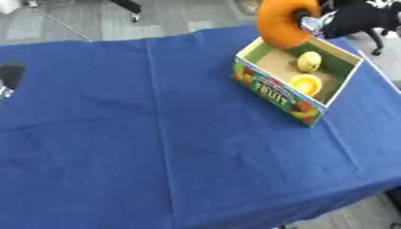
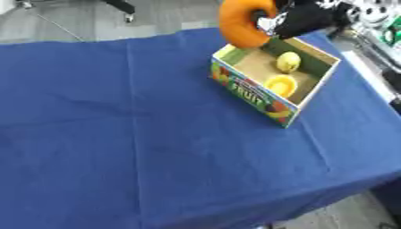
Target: Pick up the objects with one hand, pass them to the other hand, and then place them into the box on the other side of the table.
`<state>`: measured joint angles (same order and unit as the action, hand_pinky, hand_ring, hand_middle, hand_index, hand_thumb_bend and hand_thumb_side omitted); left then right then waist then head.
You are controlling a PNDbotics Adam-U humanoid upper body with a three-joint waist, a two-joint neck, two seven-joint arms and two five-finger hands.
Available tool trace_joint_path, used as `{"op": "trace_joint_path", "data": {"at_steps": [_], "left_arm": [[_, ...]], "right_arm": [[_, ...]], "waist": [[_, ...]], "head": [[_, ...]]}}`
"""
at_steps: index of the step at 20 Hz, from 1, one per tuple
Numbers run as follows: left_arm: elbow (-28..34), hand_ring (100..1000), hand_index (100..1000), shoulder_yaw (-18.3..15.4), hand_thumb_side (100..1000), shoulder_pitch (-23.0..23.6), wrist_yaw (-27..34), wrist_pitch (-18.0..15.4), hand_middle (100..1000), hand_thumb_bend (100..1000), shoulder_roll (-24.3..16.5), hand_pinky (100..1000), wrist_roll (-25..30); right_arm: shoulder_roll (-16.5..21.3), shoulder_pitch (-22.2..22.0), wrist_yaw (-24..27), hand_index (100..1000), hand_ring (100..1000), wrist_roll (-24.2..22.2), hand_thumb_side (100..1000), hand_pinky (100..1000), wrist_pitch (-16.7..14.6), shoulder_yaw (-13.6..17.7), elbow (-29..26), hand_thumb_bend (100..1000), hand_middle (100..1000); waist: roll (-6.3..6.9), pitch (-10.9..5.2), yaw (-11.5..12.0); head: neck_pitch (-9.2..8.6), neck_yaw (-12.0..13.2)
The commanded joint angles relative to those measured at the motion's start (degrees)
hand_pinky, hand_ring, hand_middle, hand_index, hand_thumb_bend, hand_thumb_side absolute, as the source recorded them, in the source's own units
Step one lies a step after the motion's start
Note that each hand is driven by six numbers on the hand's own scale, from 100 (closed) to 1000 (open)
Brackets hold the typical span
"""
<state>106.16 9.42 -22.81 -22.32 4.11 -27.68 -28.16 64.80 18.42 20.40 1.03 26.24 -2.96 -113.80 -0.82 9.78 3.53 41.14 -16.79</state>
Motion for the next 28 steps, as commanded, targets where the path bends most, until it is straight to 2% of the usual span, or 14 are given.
{"op": "trace_joint_path", "data": {"at_steps": [1, 7, 12, 23, 28], "left_arm": [[1.89, 610, 712, -1.85, 561, 0.10, 1.60, -0.09, 602, 655, -1.68, 752, -2.48], [3.46, 610, 714, -3.39, 552, 0.73, 4.36, -0.72, 606, 638, -1.39, 744, -6.25], [4.68, 627, 726, -4.84, 554, 1.31, 5.86, -0.57, 626, 633, -2.69, 752, -7.70], [6.02, 632, 728, -7.30, 550, 3.08, 6.29, 0.30, 631, 632, -4.20, 754, -9.79], [6.12, 633, 729, -7.87, 550, 3.25, 6.32, 0.50, 632, 630, -4.06, 754, -10.24]], "right_arm": [[2.59, -0.03, 1.54, 515, 688, 3.09, 100, 638, -0.53, 1.66, 1.60, 100, 411], [1.12, 0.21, 4.04, 518, 693, 6.51, 100, 633, -1.13, 1.29, 9.57, 100, 417], [0.82, -0.62, 2.15, 518, 691, 9.82, 100, 634, -2.62, 1.21, 15.44, 100, 418], [1.02, -3.09, -3.42, 530, 689, 14.18, 100, 640, -5.01, 1.36, 20.87, 100, 428], [0.28, -2.94, -6.67, 565, 694, 14.99, 100, 649, -4.64, -0.10, 23.25, 100, 466]], "waist": [[0.81, 0.21, 0.18], [1.68, 0.91, 1.75], [2.08, 1.32, 2.58], [2.88, 1.97, 4.01], [3.22, 2.05, 4.62]], "head": [[-1.63, -0.41], [-2.74, -1.68], [-2.90, -2.65], [-2.62, -3.23], [-2.90, -3.57]]}}
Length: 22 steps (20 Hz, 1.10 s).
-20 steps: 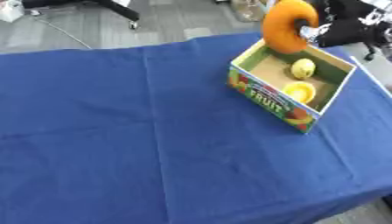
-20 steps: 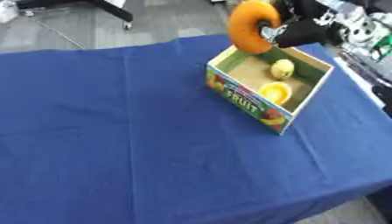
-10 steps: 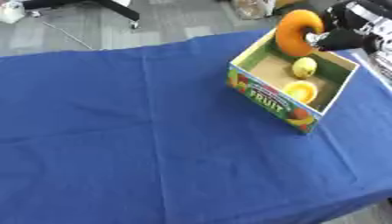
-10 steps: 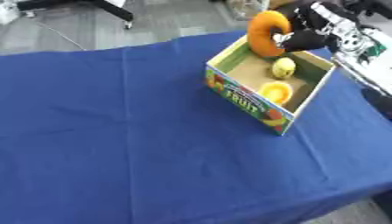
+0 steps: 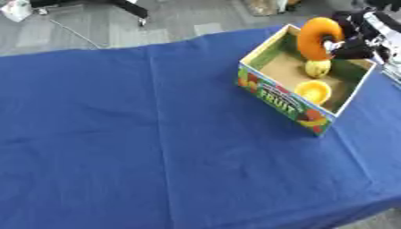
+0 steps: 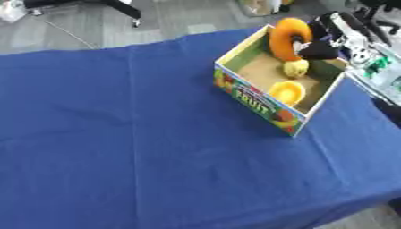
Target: Pick up the objects with one hand, pass them to the other hand, and then place them into the box on the other side of the table.
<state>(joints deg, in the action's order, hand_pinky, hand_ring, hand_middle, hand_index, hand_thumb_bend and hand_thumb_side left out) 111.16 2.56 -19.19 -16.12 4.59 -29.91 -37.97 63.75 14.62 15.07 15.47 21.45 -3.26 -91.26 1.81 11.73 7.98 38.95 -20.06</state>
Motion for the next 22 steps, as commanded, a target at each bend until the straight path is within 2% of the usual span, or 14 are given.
{"op": "trace_joint_path", "data": {"at_steps": [1, 5, 7, 8, 9, 10, 11, 12, 14, 18, 22], "left_arm": [[1.15, 633, 729, -1.06, 549, -0.35, 0.09, 0.02, 632, 630, -1.80, 755, -0.45], [1.11, 636, 730, -1.16, 552, -0.26, 0.10, 0.12, 636, 626, -1.78, 755, -0.52], [0.96, 636, 731, -1.16, 553, -0.26, 0.16, 0.17, 636, 625, -1.78, 756, -0.51], [0.91, 636, 732, -1.18, 552, -0.23, 0.15, 0.19, 636, 625, -1.80, 756, -0.52], [0.88, 636, 732, -1.23, 552, -0.17, 0.14, 0.22, 636, 625, -1.81, 756, -0.54], [0.86, 637, 732, -1.26, 551, -0.11, 0.12, 0.26, 637, 625, -1.83, 756, -0.55], [0.84, 638, 733, -1.29, 547, -0.06, 0.07, 0.32, 639, 625, -1.86, 757, -0.53], [0.83, 640, 733, -1.33, 545, -0.01, -0.03, 0.37, 642, 626, -1.88, 758, -0.49], [0.77, 641, 735, -1.42, 544, 0.06, -0.19, 0.48, 644, 629, -1.92, 758, -0.39], [0.93, 638, 735, -1.63, 537, 0.14, -0.44, 0.46, 641, 635, -1.99, 756, -0.70], [1.01, 638, 734, -1.85, 536, 0.21, -0.62, 0.46, 640, 627, -1.93, 756, -1.18]], "right_arm": [[1.23, 0.94, -1.73, 572, 696, 0.31, 100, 651, 0.13, -0.12, 0.90, 100, 471], [1.01, 0.99, -3.86, 689, 738, -0.03, 100, 667, 0.31, -0.71, 1.41, 106, 569], [0.82, 0.94, -4.83, 736, 760, -0.33, 100, 678, 0.84, -0.93, 1.87, 157, 620], [0.74, 0.96, -5.23, 808, 799, -0.44, 114, 693, 1.05, -0.97, 2.07, 235, 708], [0.69, 0.96, -5.66, 815, 804, -0.58, 125, 695, 1.22, -1.02, 2.19, 246, 718], [0.71, 0.91, -6.16, 853, 854, -1.00, 217, 718, 1.40, -1.15, 2.22, 353, 778], [0.77, 0.88, -6.85, 865, 868, -1.60, 236, 731, 1.59, -1.20, 2.17, 398, 793], [0.87, 0.85, -7.91, 891, 893, -2.07, 291, 761, 1.81, -1.16, 2.05, 540, 821], [1.03, 0.84, -11.18, 922, 925, -2.62, 340, 782, 2.60, -0.93, 1.60, 633, 861], [1.06, 0.88, -15.01, 990, 967, -3.72, 361, 795, 4.73, -0.05, 0.65, 677, 925], [0.92, 1.06, -12.90, 992, 967, -4.28, 339, 774, 5.75, 0.85, -0.49, 608, 922]], "waist": [[0.63, 0.12, 0.26], [0.77, 0.23, 0.45], [0.88, 0.27, 0.58], [0.93, 0.30, 0.63], [0.98, 0.32, 0.66], [1.01, 0.34, 0.66], [1.03, 0.35, 0.64], [1.03, 0.35, 0.60], [1.04, 0.34, 0.51], [1.00, 0.23, 0.25], [0.96, 0.08, 0.00]], "head": [[-0.75, -0.36], [-0.79, -0.44], [-0.75, -0.45], [-0.73, -0.44], [-0.71, -0.39], [-0.67, -0.38], [-0.61, -0.37], [-0.56, -0.36], [-0.44, -0.28], [-0.25, -0.11], [-0.39, 0.11]]}}
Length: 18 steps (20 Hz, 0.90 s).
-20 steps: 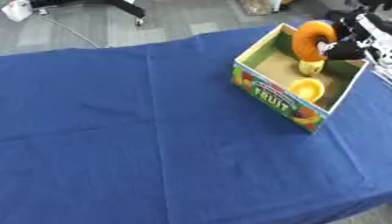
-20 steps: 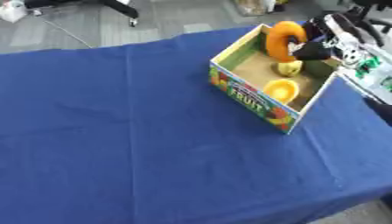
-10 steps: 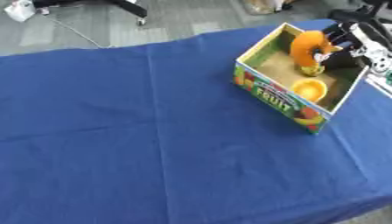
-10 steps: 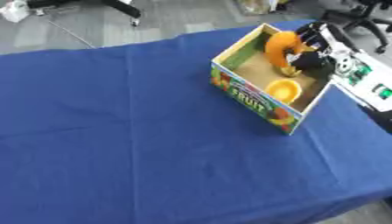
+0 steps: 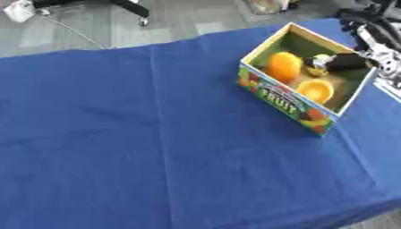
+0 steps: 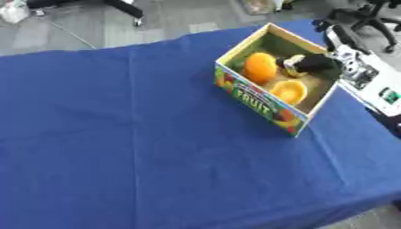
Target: Pick up the objects with one hand, pass them to the other hand, and then place them into the box on the other side of the table.
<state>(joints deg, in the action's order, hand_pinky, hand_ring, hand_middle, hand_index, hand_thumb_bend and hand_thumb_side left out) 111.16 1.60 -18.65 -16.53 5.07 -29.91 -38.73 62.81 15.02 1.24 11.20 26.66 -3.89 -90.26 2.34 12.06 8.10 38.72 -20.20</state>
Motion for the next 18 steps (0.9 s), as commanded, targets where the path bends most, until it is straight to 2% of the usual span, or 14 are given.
{"op": "trace_joint_path", "data": {"at_steps": [1, 3, 4, 6, 8, 10, 12, 15, 17, 18], "left_arm": [[0.98, 638, 734, -0.97, 536, -0.26, -0.28, 0.01, 640, 627, -1.97, 755, -0.50], [0.79, 638, 734, -1.26, 536, -0.13, -0.36, 0.22, 640, 624, -2.13, 755, -0.74], [0.66, 638, 735, -1.44, 536, -0.12, -0.30, 0.37, 640, 621, -2.22, 755, -0.92], [0.34, 642, 738, -1.88, 532, -0.37, -0.23, 0.78, 644, 625, -2.52, 756, -1.26], [-0.07, 651, 753, -2.31, 533, -0.96, -0.62, 1.65, 654, 624, -3.08, 760, -1.01], [-0.99, 656, 775, -2.69, 537, -2.07, -0.52, 3.71, 665, 613, -3.85, 761, 0.26], [-1.61, 657, 777, -3.10, 533, -3.25, 0.07, 6.28, 666, 618, -5.25, 762, 1.81], [-2.45, 644, 755, -3.73, 531, -5.18, 2.35, 10.39, 649, 609, -7.98, 759, 3.89], [-4.28, 656, 777, -3.81, 544, -6.74, 5.70, 12.56, 661, 599, -10.15, 765, 5.41], [-5.51, 654, 776, -3.73, 546, -7.51, 7.26, 13.17, 659, 600, -11.18, 767, 6.37]], "right_arm": [[1.89, 0.63, 2.28, 991, 967, 0.60, 340, 769, 0.40, 1.91, -2.47, 569, 922], [1.97, 0.15, 6.58, 984, 971, 3.61, 472, 754, 0.56, 3.18, -5.52, 135, 929], [1.89, -0.21, 9.95, 979, 971, 5.90, 554, 748, 0.80, 3.84, -7.56, 100, 929], [1.54, -1.11, 18.19, 972, 973, 11.36, 651, 743, 0.56, 5.12, -12.79, 100, 927], [1.18, -2.18, 25.36, 966, 972, 16.05, 631, 741, -0.73, 6.09, -18.00, 100, 922], [1.00, -3.43, 28.93, 959, 969, 17.96, 622, 739, -0.68, 6.60, -22.41, 100, 915], [0.61, -3.80, 30.52, 962, 969, 17.21, 594, 739, -1.63, 7.17, -23.87, 100, 914], [-0.57, -4.03, 34.03, 939, 938, 16.05, 573, 710, -7.45, 8.19, -24.28, 100, 885], [-1.10, -4.71, 36.96, 913, 920, 16.72, 474, 696, -11.93, 8.53, -24.32, 100, 862], [-1.25, -5.03, 38.11, 913, 917, 17.01, 459, 694, -13.44, 8.50, -24.33, 100, 859]], "waist": [[0.44, -0.29, -0.24], [0.42, -0.38, -0.57], [0.41, -0.43, -0.74], [0.41, -0.56, -1.07], [0.43, -0.71, -1.30], [0.46, -0.87, -1.44], [0.43, -1.05, -1.64], [0.24, -1.28, -2.15], [0.06, -1.40, -2.49], [-0.01, -1.45, -2.61]], "head": [[-0.14, 0.46], [-0.02, 1.03], [0.08, 1.42], [0.22, 2.48], [0.35, 3.61], [0.47, 4.48], [0.61, 5.16], [0.71, 6.19], [0.86, 6.95], [0.93, 7.29]]}}
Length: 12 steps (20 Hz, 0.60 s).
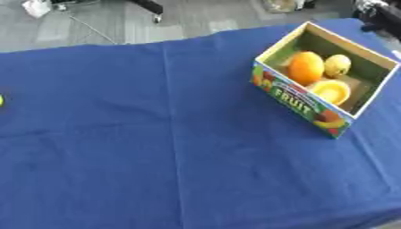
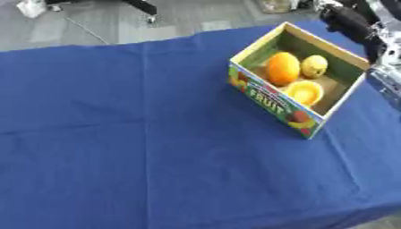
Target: Pick up the objects with one hand, pass them to the other hand, and then place them into the box on the other side of the table.
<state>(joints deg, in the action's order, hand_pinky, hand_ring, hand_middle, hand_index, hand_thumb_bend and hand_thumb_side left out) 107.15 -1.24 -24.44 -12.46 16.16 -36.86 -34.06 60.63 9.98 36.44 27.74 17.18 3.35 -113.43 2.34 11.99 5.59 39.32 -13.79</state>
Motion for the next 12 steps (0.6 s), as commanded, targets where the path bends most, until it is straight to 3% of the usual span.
{"op": "trace_joint_path", "data": {"at_steps": [1, 2, 3, 6, 8, 10, 12], "left_arm": [[-3.62, 650, 776, -0.45, 554, -2.63, 5.48, 2.82, 656, 604, -5.52, 766, 3.00], [-5.74, 647, 776, -0.04, 554, -3.71, 8.08, 3.05, 656, 604, -6.74, 770, 4.16], [-7.85, 663, 789, 0.56, 569, -4.65, 10.24, 2.87, 676, 604, -8.18, 778, 5.35], [-14.49, 682, 802, 2.52, 565, -8.33, 12.04, 3.80, 695, 621, -12.35, 799, 9.66], [-18.29, 693, 808, 3.52, 546, -10.96, 11.05, 4.34, 706, 649, -14.45, 809, 12.94], [-22.05, 701, 807, 4.25, 502, -13.42, 9.67, 4.76, 711, 695, -15.84, 819, 16.01], [-26.05, 701, 801, 5.14, 503, -15.85, 7.80, 4.82, 700, 703, -16.88, 818, 19.69]], "right_arm": [[0.64, -0.24, 3.93, 917, 917, 0.43, 450, 695, -5.17, 1.17, -1.16, 100, 859], [0.44, -0.38, 4.66, 918, 916, 0.20, 458, 697, -6.09, 1.13, -1.16, 224, 856], [0.22, -0.32, 4.93, 915, 910, -0.30, 431, 696, -7.11, 1.19, -1.16, 100, 853], [-0.88, -0.17, 5.75, 918, 903, -2.00, 447, 698, -10.43, 1.40, -1.16, 100, 850], [-1.55, -0.12, 6.54, 923, 911, -3.13, 512, 704, -12.18, 1.67, -1.16, 100, 860], [-2.17, -0.16, 6.99, 935, 926, -4.00, 644, 713, -13.03, 2.00, -1.16, 100, 874], [-2.70, -0.30, 7.05, 937, 931, -4.77, 695, 717, -13.57, 2.26, -1.16, 100, 878]], "waist": [[-0.11, -1.42, -0.31], [-0.19, -1.46, -0.49], [-0.30, -1.47, -0.73], [-0.65, -1.45, -1.48], [-0.85, -1.39, -1.88], [-0.96, -1.34, -2.12], [-1.01, -1.30, -2.31]], "head": [[0.38, 1.50], [0.42, 1.94], [0.45, 2.40], [0.46, 3.30], [0.43, 4.01], [0.37, 4.70], [0.28, 5.49]]}}
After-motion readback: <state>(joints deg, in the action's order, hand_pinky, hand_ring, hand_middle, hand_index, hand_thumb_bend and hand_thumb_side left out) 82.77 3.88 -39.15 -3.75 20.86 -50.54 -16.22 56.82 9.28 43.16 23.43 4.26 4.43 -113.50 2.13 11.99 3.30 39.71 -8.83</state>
